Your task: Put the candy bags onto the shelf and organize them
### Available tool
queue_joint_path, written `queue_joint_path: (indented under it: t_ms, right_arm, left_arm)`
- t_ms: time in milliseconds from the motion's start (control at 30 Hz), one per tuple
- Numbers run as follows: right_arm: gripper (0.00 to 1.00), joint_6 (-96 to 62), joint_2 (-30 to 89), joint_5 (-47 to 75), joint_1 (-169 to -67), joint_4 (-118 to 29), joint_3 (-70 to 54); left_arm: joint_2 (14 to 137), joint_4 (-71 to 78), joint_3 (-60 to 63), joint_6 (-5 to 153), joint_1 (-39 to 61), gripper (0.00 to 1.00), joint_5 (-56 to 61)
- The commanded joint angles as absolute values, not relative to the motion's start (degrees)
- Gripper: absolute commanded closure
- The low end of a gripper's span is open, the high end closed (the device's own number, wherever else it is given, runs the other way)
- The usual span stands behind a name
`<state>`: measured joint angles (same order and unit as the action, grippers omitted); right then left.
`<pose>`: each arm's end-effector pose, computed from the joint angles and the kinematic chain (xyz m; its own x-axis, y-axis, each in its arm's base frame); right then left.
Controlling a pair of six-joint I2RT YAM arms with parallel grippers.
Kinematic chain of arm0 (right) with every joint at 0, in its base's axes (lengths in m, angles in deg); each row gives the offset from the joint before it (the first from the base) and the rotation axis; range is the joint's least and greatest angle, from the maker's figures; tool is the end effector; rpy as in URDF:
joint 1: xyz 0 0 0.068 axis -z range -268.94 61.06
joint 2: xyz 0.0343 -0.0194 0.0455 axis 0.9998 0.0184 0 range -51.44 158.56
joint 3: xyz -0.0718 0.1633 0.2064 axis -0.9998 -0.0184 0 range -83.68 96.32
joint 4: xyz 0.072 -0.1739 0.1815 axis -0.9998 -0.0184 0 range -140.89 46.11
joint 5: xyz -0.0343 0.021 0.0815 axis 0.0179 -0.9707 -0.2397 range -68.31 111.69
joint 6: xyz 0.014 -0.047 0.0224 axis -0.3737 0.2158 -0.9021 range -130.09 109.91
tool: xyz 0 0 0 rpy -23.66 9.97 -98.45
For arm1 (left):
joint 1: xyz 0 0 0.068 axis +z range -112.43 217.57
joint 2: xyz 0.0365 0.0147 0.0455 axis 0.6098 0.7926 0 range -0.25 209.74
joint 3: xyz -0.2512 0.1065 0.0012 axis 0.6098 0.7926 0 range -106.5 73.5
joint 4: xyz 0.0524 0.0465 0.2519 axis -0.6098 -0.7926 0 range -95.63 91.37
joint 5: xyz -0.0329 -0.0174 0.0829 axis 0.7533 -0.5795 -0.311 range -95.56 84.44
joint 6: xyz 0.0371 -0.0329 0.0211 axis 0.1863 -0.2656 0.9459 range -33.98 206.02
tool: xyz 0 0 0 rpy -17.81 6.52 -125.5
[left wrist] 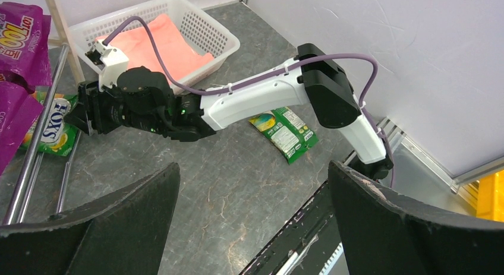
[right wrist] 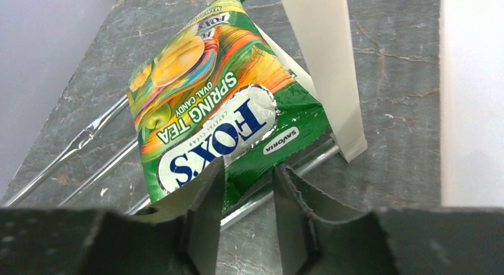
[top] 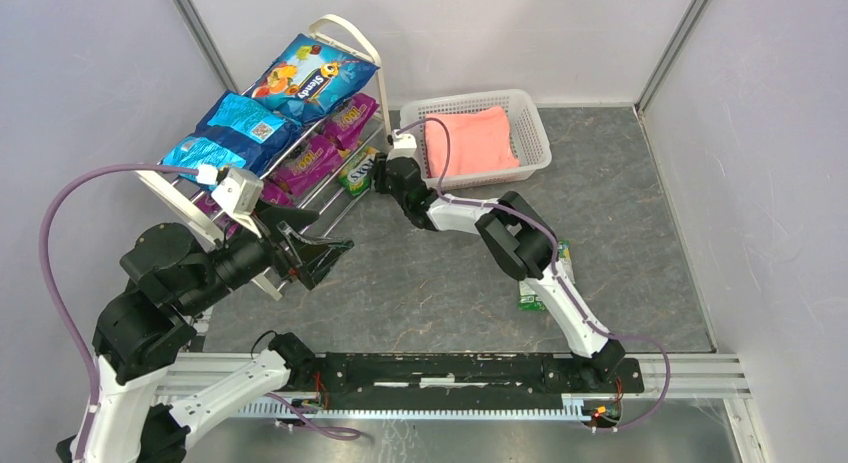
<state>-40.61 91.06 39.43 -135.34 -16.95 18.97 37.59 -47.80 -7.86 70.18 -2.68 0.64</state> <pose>0.3948 0.3988 0.1393 -0.3790 0.3036 -0.8742 -0.3394 0.8332 0.4365 0.0408 -0.0395 0.4770 -0.2701 -0.1268 -0.9545 0.6764 0.6804 -0.2818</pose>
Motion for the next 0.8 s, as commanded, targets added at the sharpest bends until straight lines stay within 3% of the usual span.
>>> queue_joint_path:
  t_ms: [0,433,567,700,767]
  right_arm:
    - [0.51,-38.04,80.81,36.97,-135.47,-16.36,13.0]
    - [0.28,-22.57,44.08,32.24,-136.21,-27.66,-18.51]
    - [0.2,-17.32,31.76,40.64,-136.21,-35.09,-29.59]
    - [0.02,-15.58,19.53,50.6,-135.94,-42.06,-40.16]
    - [0.02,-15.98,13.49,52.62,-135.68,-43.71,-44.32]
  left_arm:
    - [38.59,-45.87,-8.1,68.07,-2.77,0.0,2.38]
    - [37.89,-41.53,-4.51,62.2,-2.72,0.0,5.4]
    - [37.8,-40.43,-2.44,61.42,-2.76,0.0,5.77]
    - [37.62,-38.38,0.55,60.77,-2.76,0.0,6.21]
    - [37.75,-36.7,2.15,60.18,-2.72,0.0,6.78]
